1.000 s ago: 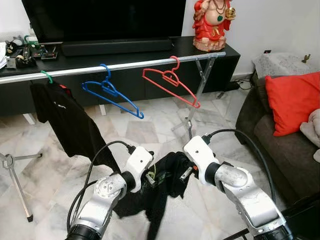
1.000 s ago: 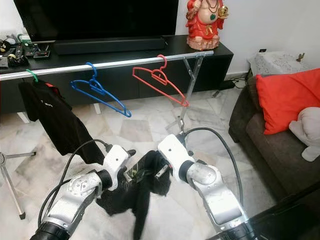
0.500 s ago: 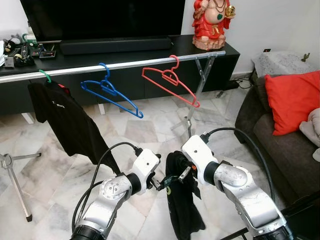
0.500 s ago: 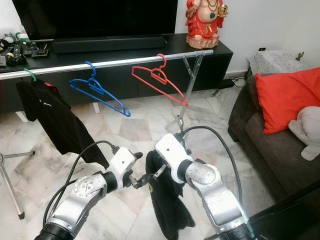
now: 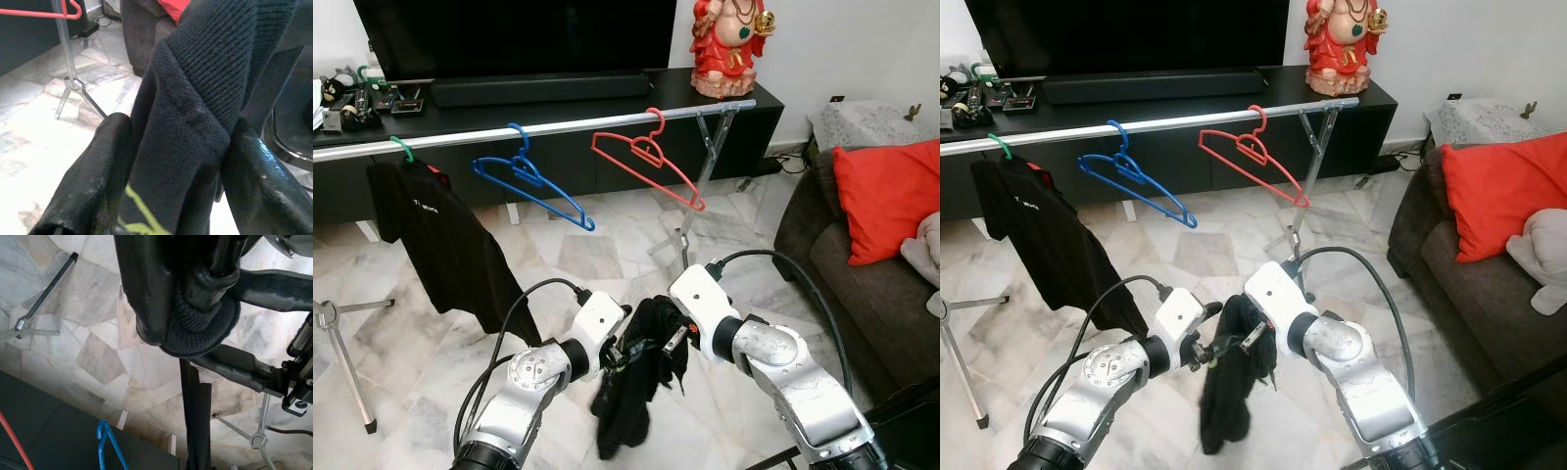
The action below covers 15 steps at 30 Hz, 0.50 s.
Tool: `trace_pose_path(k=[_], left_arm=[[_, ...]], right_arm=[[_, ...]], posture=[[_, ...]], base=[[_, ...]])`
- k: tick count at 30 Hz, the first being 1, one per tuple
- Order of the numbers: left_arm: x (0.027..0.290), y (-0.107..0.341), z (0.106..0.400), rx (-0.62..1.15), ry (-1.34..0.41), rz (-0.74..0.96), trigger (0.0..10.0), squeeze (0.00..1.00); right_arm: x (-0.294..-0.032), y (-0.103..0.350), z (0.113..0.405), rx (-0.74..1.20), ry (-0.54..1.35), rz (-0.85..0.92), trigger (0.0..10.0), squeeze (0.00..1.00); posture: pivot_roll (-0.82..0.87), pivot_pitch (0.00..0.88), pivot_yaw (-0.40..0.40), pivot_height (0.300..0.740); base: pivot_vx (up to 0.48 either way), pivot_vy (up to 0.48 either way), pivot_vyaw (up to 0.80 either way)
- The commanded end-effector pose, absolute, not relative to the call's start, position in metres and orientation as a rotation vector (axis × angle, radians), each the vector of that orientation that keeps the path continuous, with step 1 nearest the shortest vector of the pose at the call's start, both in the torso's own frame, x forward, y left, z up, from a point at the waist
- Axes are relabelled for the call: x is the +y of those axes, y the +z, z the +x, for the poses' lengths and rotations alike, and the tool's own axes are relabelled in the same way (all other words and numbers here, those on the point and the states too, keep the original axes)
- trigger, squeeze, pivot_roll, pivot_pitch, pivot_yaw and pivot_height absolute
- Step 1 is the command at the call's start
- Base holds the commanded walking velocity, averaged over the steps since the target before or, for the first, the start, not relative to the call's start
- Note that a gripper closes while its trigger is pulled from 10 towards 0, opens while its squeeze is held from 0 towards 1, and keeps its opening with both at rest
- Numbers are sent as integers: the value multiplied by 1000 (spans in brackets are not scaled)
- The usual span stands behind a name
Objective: Hang hanger
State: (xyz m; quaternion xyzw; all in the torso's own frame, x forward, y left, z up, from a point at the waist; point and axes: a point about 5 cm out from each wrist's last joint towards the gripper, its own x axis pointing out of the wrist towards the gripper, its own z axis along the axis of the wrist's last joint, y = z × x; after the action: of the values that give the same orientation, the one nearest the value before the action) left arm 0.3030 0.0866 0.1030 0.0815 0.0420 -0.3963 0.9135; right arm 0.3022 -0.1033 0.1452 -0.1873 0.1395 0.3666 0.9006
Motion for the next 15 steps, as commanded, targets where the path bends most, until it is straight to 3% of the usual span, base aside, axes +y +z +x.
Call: trace_pose_path(k=[1,15], left_arm=[[86,106,302,71,-812,154,0,0],[86,108,303,69,-807,152,0,0]], right_arm=[[-103,154,300,246,766,-397,10000,0],[-108,152,301,247,760,-411,10000,0]], posture=[[-89,145,-30,740],[-90,143,-28,740]], base=[[0,0,0],[0,0,0]])
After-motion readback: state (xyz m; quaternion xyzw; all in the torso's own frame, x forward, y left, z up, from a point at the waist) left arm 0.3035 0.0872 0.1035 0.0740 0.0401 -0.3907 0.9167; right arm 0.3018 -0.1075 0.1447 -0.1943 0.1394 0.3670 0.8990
